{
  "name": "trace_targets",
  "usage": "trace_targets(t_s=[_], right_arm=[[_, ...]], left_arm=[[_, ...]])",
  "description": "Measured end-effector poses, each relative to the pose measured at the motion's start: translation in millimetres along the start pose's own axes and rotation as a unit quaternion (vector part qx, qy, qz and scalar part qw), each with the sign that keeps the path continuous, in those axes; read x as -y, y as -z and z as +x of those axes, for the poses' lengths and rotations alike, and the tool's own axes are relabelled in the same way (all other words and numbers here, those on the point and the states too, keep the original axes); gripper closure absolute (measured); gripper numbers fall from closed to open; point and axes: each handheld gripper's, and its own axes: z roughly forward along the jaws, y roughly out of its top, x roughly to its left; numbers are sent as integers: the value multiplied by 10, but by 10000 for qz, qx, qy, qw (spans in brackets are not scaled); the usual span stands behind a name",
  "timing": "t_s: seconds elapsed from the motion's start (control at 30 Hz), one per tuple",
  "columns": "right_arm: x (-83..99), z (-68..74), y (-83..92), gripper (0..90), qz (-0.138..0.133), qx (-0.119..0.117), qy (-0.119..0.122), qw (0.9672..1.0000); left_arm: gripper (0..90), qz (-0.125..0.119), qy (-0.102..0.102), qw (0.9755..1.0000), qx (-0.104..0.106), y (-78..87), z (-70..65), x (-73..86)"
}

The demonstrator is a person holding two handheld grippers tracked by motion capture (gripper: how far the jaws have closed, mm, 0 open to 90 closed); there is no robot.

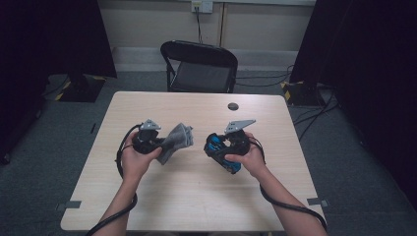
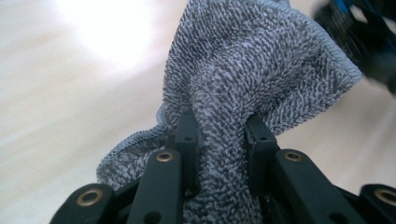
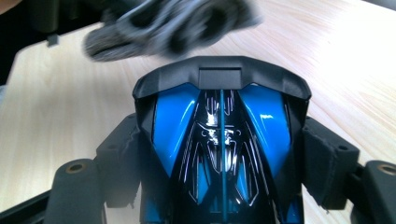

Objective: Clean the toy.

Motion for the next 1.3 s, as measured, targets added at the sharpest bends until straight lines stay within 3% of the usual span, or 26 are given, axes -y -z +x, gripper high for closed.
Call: trace_targets(t_s=[0.07, 0.13, 0.2, 0.33, 0.37, 0.4, 0.47, 0.53, 0.63, 0.83, 0.97, 1.13, 1.3], right_arm=[[-34, 57, -23, 259, -31, -70, 48, 10000], [-47, 75, -30, 259, -34, -91, 54, 9999], [-83, 116, -51, 259, -45, -121, 87, 9999], [-108, 127, -71, 259, 26, -37, 148, 9999], [-108, 122, -72, 259, 8, -29, 124, 9999], [-110, 115, -74, 259, 27, 22, 124, 9999], [-112, 86, -72, 259, 16, 141, 87, 9999], [-115, 73, -66, 259, 8, 169, 65, 9998], [-130, 42, -66, 259, 75, 203, 86, 9997], [-142, 42, -81, 259, 160, 211, 128, 9996], [-145, 41, -97, 259, 201, 212, 125, 9995], [-140, 3, -107, 259, 237, 250, 72, 9994], [-153, -27, -100, 259, 272, 358, 64, 9990]], left_arm=[[719, 80, 52, 9997, -244, -49, -34, -78], [719, 102, 106, 9996, -259, -127, -82, -137], [718, 139, 77, 9997, -164, -252, -192, -208], [719, 149, -9, 9999, -60, -336, -332, -263], [719, 94, 26, 9999, 41, -358, -372, -276], [719, 145, -119, 9997, 134, -366, -401, -294], [721, 221, -195, 9993, 234, -372, -452, -301], [722, 255, -216, 9983, 476, -376, -486, -296], [726, 268, -418, 9966, 653, -362, -517, -271], [727, 249, -617, 9943, 834, -317, -525, -218], [728, 215, -641, 9932, 950, -287, -488, -143], [728, 327, -774, 9903, 1107, -256, -491, -67], [728, 329, -779, 9875, 1330, -219, -509, -34]])
